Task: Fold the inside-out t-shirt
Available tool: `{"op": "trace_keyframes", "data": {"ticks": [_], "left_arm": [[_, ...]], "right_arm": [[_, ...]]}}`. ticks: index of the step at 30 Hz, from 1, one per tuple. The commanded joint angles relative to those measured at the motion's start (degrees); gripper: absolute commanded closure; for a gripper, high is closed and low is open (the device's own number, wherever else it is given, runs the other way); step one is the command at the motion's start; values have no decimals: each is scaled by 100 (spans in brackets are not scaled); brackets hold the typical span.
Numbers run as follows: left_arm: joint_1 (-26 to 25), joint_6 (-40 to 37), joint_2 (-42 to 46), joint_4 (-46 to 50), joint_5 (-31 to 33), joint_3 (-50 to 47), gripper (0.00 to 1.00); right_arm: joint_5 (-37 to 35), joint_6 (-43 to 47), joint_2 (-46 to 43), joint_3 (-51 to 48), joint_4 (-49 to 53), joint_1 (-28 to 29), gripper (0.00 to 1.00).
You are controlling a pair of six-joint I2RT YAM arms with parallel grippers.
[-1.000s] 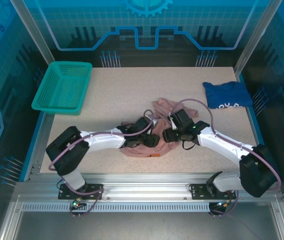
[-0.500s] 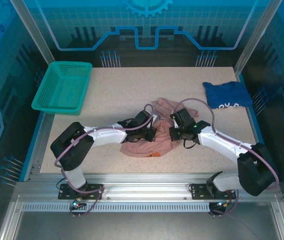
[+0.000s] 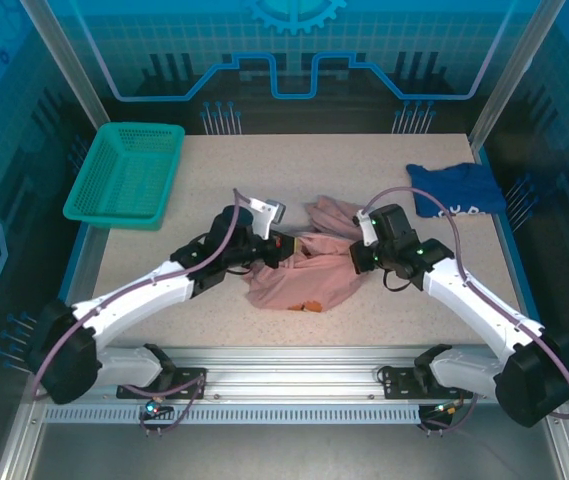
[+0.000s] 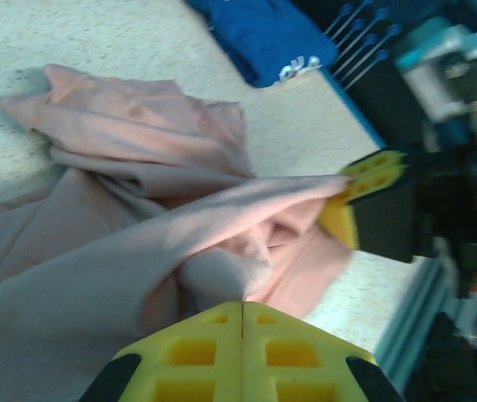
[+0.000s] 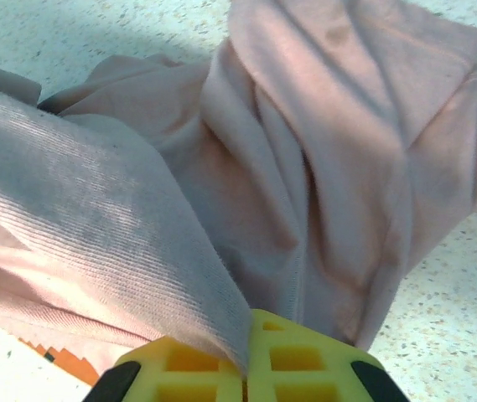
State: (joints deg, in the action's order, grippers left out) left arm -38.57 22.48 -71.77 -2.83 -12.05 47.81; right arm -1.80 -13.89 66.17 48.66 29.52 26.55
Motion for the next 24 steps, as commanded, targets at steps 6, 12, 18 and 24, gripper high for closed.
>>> {"op": "trace_keyframes", "data": {"ticks": [6, 12, 18, 24], "left_arm": [[17, 592, 279, -481, -870, -473, 100], [19, 605, 207, -466, -856, -416, 100], [16, 558, 224, -371, -860, -362, 100], [16, 521, 347, -281, -818, -393, 100]], "right_arm": [[-289, -111, 715, 528, 716, 64, 76], [3, 309, -96, 203, 247, 447, 56], [158, 662, -20, -21, -313, 755, 28], [60, 1049, 749, 79, -822, 800, 20]]}}
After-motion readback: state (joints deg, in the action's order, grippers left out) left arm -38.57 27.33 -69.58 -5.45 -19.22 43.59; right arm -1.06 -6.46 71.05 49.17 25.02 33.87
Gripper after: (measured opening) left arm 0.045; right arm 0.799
